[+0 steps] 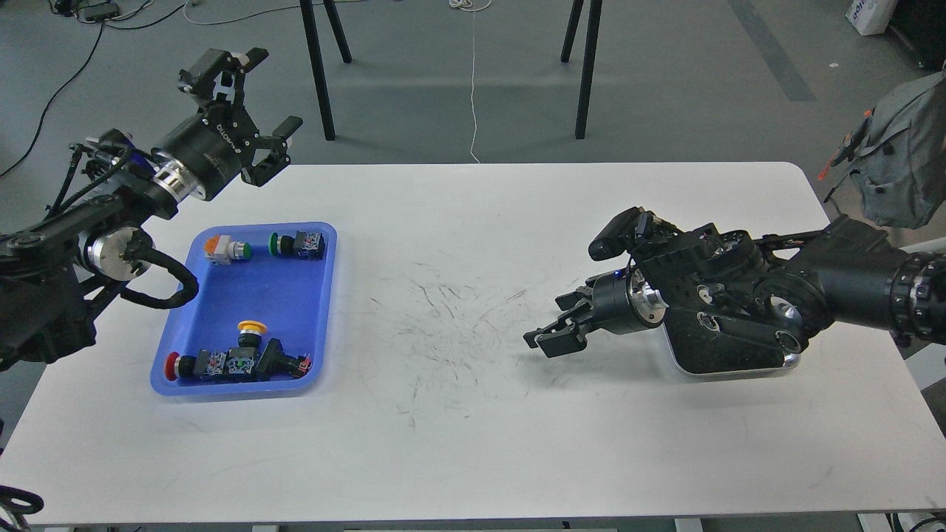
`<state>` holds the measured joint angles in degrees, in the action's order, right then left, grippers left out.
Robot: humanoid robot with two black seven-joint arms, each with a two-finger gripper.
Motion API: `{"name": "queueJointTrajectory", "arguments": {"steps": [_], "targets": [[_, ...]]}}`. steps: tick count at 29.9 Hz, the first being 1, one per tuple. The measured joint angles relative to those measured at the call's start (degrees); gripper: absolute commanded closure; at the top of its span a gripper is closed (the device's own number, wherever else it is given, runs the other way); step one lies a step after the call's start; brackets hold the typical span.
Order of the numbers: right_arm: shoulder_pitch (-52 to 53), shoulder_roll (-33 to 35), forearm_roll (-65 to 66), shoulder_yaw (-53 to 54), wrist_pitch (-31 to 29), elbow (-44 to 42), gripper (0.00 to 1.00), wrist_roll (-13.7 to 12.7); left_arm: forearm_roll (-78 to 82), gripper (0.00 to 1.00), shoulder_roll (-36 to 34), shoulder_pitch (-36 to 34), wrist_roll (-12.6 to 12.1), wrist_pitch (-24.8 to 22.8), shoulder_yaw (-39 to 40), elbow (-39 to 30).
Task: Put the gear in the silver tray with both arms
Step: 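Reach the right gripper to the black gear on the table and grasp it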
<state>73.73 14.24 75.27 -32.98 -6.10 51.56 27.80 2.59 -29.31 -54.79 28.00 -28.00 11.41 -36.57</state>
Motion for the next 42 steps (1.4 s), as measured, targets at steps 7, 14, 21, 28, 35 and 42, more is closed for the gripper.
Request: {"name": "queueJointTrajectory", "arguments": {"steps": [7,14,21,28,35,42], "targets": [[-0.6,-2.7,0.6,-1.4,0.3,-3.2,0.10,0.2,-0.1,0.00,-0.4,1.0,0.0,0.0,0.4,0.2],[-0.9,-4.9,1.1,-3.4,0.7,-4.6,0.13,0.2,-0.1,0.00,-0.5,1.9,0.0,0.0,2.1,0.2],[-0.5,-6.0,1.4,-4.0,0.7,-6.0,0.19,0.2,-0.1,0.00,-0.4,2.0,0.0,0.0,2.2,0.2],[-0.9,-6.2,1.4,-4.1,0.7,-6.6,0.25,0.2,-0.2,0.00,-0.4,2.3,0.0,0.0,2.3,0.2],[-0.9,-6.7,1.5,-4.1,0.7,-6.6,0.40,0.2,-0.2,0.00,-0.3,2.4,0.0,0.0,2.3,0.5],[-0.8,-7.0,1.5,-4.1,0.7,-6.5,0.50,0.2,-0.2,0.00,-0.3,2.4,0.0,0.0,2.3,0.6]]}}
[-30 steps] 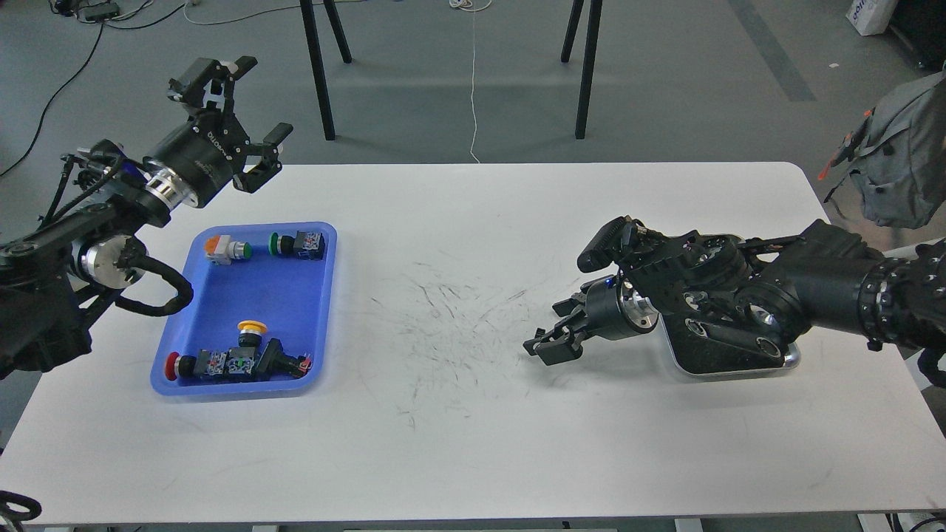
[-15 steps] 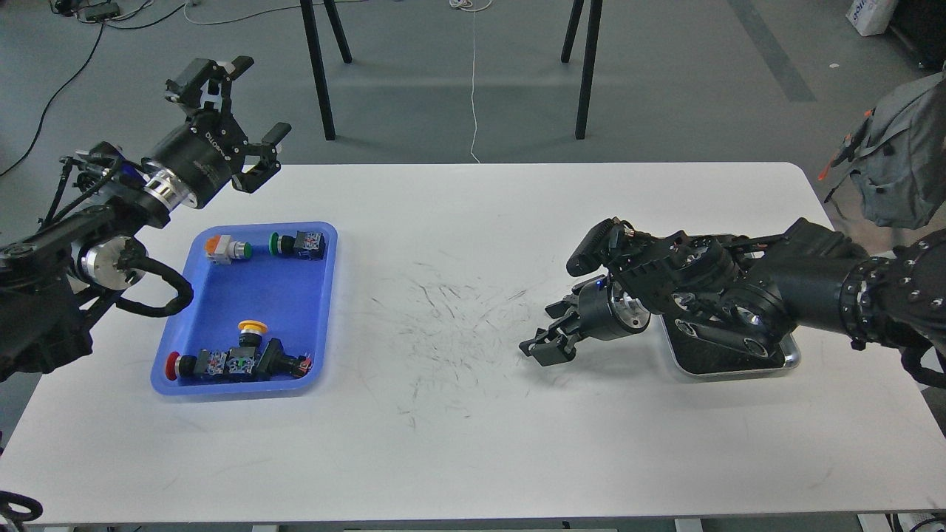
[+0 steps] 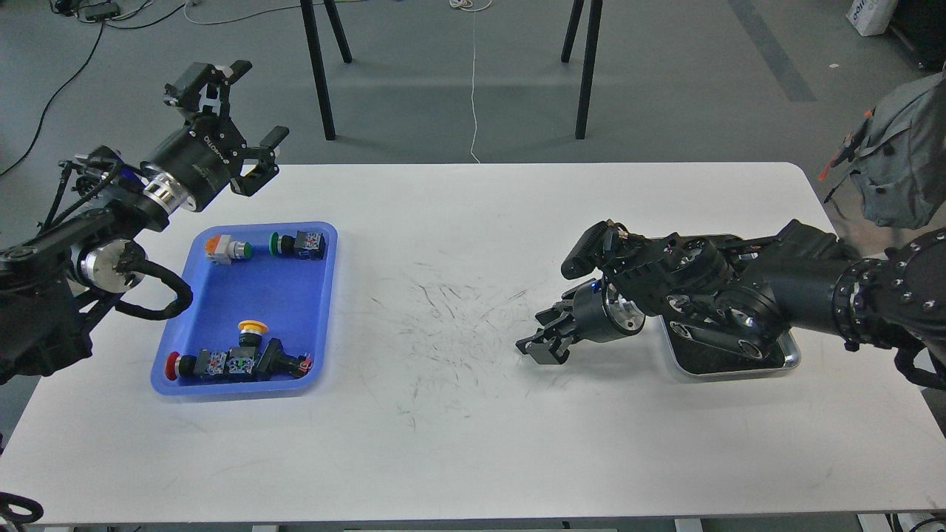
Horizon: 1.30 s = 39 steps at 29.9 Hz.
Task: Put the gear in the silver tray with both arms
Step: 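Reach the right gripper to the black gear on the table and grasp it, then carry the gear with the right gripper and lower it into the silver tray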
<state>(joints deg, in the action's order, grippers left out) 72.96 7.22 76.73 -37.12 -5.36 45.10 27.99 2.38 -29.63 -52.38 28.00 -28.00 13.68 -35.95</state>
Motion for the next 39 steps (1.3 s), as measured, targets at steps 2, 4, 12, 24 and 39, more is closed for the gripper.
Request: {"name": "queueJointTrajectory", "arguments": {"steps": [2,4,12,24,39], "targets": [[0.2,0.0,0.0,0.0,0.0,0.2,0.51,0.0,0.1,0.00,-0.1,0.0,0.0,0.0,0.0,0.0],[0.3,0.0,0.0,0.0,-0.1,0.3,0.55,0.0,0.1,0.00,-0.1,0.1,0.0,0.0,0.0,0.0],[0.8,0.0,0.9,-0.3,-0.5,0.4,0.57,0.0,0.1,0.00,-0.1,0.1,0.0,0.0,-0.1,0.0],[1.4,0.2,1.9,-2.3,-0.9,0.5,0.71,0.0,0.1,0.00,-0.2,0.1,0.0,0.0,-0.1,0.0],[1.1,0.2,2.0,-2.8,-0.9,0.0,0.95,0.0,0.1,0.00,-0.1,0.3,0.0,0.0,-0.2,-0.1]]}}
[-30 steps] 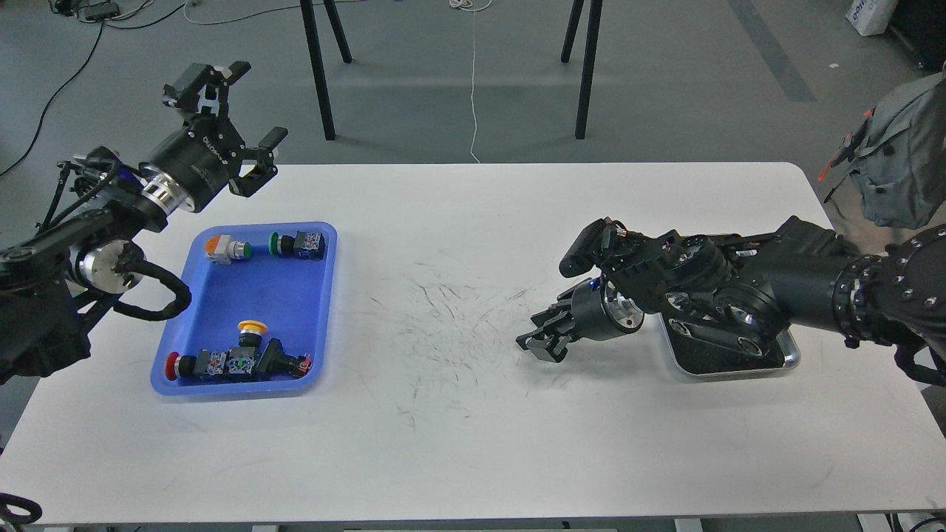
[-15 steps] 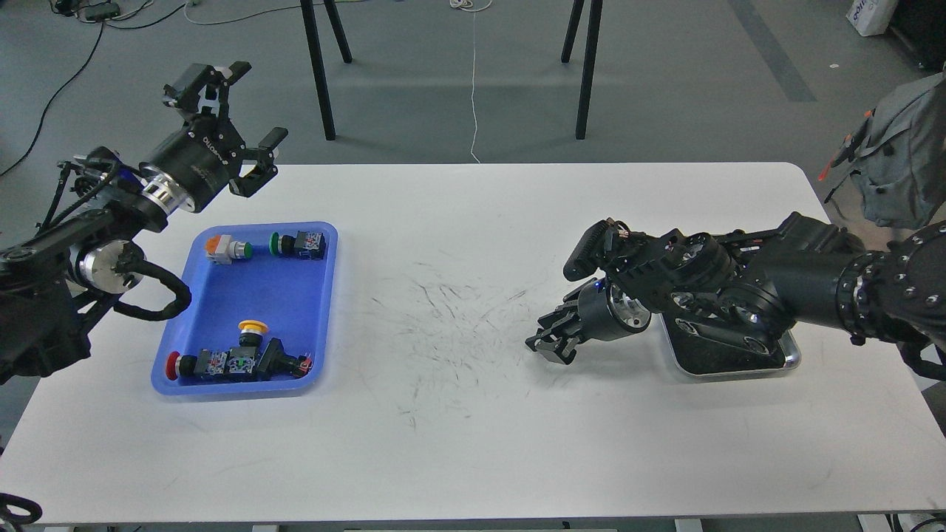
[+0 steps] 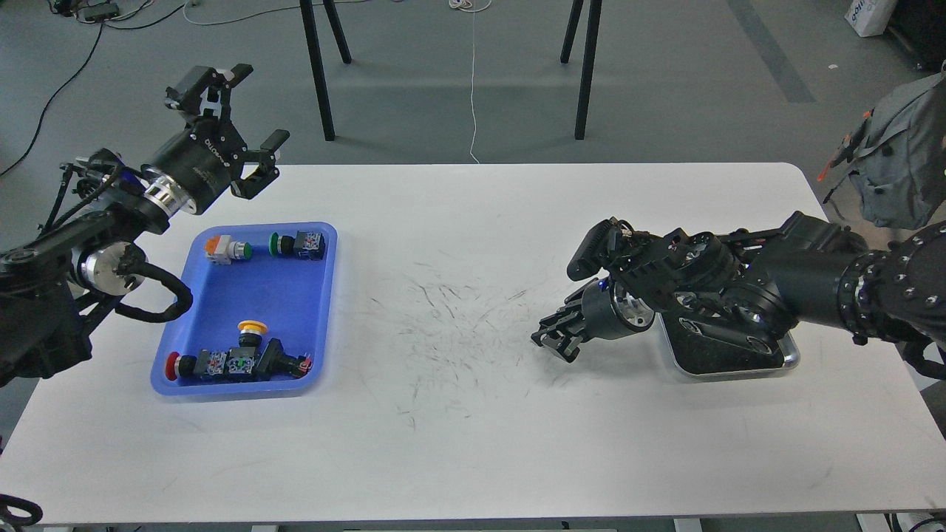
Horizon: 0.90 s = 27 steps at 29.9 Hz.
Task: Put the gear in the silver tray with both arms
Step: 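Carry the gear with the right gripper and lower it into the silver tray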
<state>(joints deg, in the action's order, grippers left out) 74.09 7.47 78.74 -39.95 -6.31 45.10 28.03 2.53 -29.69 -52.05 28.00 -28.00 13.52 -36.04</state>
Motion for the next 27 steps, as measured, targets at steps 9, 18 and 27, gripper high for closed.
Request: {"name": "queueJointTrajectory", "arguments": {"steps": [9,18,27], "targets": [[0.9,1.2,-0.6,1.7,0.4,0.0,0.98,-0.1,0.0,0.00,0.4,0.1,0.0,0.0,0.0,0.1],[-0.1,7.8,-1.2,12.7,0.9,0.7,0.98,0.0,-0.4,0.00,1.0,0.4,0.0,0.0,0.1,0.1],[-2.4,18.0,-1.7,20.0,0.7,3.8,0.98,0.0,-0.9,0.00,4.6,0.4,0.0,0.0,0.1,2.8]]}}
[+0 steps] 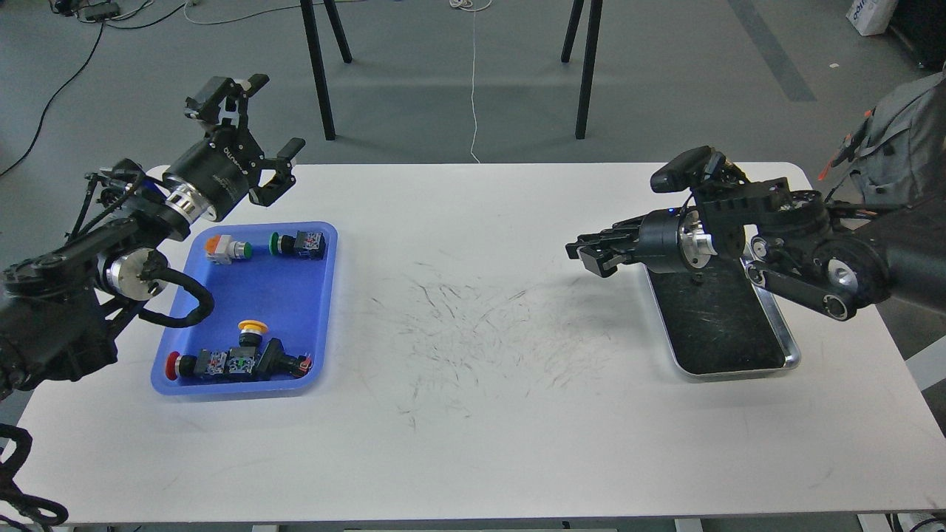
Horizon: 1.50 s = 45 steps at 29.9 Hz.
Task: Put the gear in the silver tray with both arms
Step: 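Carry the gear with the right gripper and lower it into the silver tray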
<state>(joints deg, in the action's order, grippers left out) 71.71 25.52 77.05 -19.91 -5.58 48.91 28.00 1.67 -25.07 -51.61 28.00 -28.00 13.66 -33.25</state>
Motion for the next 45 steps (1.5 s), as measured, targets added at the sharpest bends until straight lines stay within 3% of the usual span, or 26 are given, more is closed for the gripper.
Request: {"name": "queueJointTrajectory", "arguments": {"steps": [9,16,38,42,45], "targets": [[-2.2,12.0,0.4,0.4,-0.5,7.0,0.98,0.0,-0.2,0.00,2.2,0.0,0.0,0.0,0.0,2.6],[-3.5,15.9,1.1,-3.7,-0.6,6.8,0.97,0.0,-0.2,0.00,2.6,-0.1,0.0,0.0,0.0,2.8],[-10.3,14.3,1.2,-3.8,0.9,-0.5,0.96,0.0,-0.2,0.00,2.7,-0.1,0.0,0.0,-0.1,2.8],[-10.3,13.7,1.2,-3.8,0.9,-1.1,0.91,0.0,-0.2,0.00,2.7,-0.1,0.0,0.0,-0.1,2.8],[-10.3,13.5,1.1,-3.9,0.9,-1.2,0.79,0.0,-0.2,0.00,2.6,-0.1,0.0,0.0,-0.1,2.8]]}}
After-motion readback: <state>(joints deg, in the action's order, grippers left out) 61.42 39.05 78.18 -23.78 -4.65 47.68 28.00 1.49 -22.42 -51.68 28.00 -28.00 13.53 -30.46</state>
